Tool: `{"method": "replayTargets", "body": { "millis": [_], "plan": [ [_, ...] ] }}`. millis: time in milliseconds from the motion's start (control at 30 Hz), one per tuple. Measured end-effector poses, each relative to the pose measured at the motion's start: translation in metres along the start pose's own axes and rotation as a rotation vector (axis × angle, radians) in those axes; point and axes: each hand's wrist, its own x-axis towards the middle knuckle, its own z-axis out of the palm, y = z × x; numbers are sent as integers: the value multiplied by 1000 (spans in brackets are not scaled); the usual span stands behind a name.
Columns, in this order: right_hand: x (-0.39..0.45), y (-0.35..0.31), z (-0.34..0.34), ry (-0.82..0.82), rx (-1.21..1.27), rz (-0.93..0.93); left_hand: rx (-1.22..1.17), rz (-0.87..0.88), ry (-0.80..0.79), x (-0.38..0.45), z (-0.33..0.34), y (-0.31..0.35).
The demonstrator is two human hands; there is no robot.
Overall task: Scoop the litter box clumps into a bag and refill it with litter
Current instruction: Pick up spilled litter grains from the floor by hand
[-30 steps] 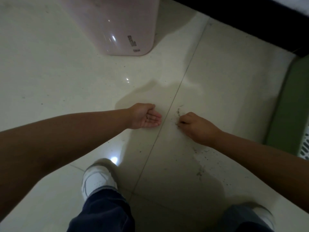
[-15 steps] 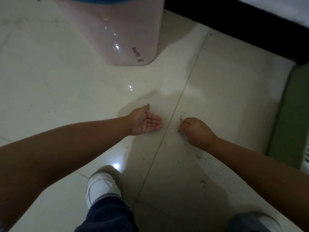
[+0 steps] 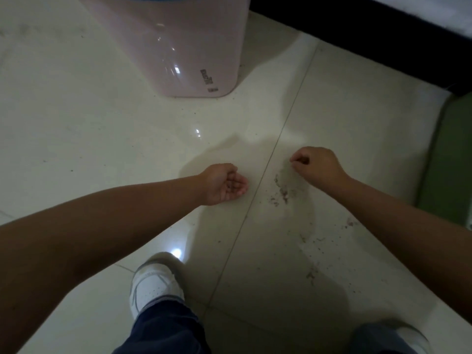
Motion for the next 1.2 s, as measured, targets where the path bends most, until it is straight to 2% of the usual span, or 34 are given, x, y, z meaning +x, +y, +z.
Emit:
{"method": "replayTargets", "body": {
  "millis": [67, 333, 433, 500, 567, 633, 833, 900, 933, 1000, 1067, 1100, 1167, 1200],
  "plan": [
    [0, 10, 10, 37, -115, -114, 37, -8, 8, 2, -4, -1],
    [-24, 25, 49, -113, -461, -594, 26, -28, -68, 1, -4, 1],
    [-34, 35, 44, -190, -491, -621, 33, -47, -107, 2, -8, 1],
    [-36, 36, 40, -197, -490, -576, 56, -47, -115, 3, -10, 1],
    [-35, 34, 40, -220, -399, -553, 73, -41, -112, 4, -10, 2],
    [-32, 31, 40, -256, -429, -599, 77, -40, -108, 4, -10, 2],
    [-21, 24, 37, -169, -616, -709, 43, -45, -87, 2, -9, 0],
    [-20, 23, 41, -144, -604, -681, 30, -42, -79, 1, -10, 0],
    [-20, 23, 44, -126, -550, -645, 26, -42, -77, 0, -9, 0],
    [-22, 17, 48, -170, -342, -418, 26, -47, -74, -1, -6, 1],
    [-23, 9, 49, 11, -20, -172, 17, -58, -68, -3, -4, 1],
    [-23, 2, 47, 48, 157, -53, 6, -61, -66, -3, -4, 1],
    [-25, -16, 46, -25, 527, 98, -21, -57, -72, -3, -4, 2],
    [-27, -25, 44, -99, 657, 107, -28, -54, -74, -3, -5, 1]
  ]
}}
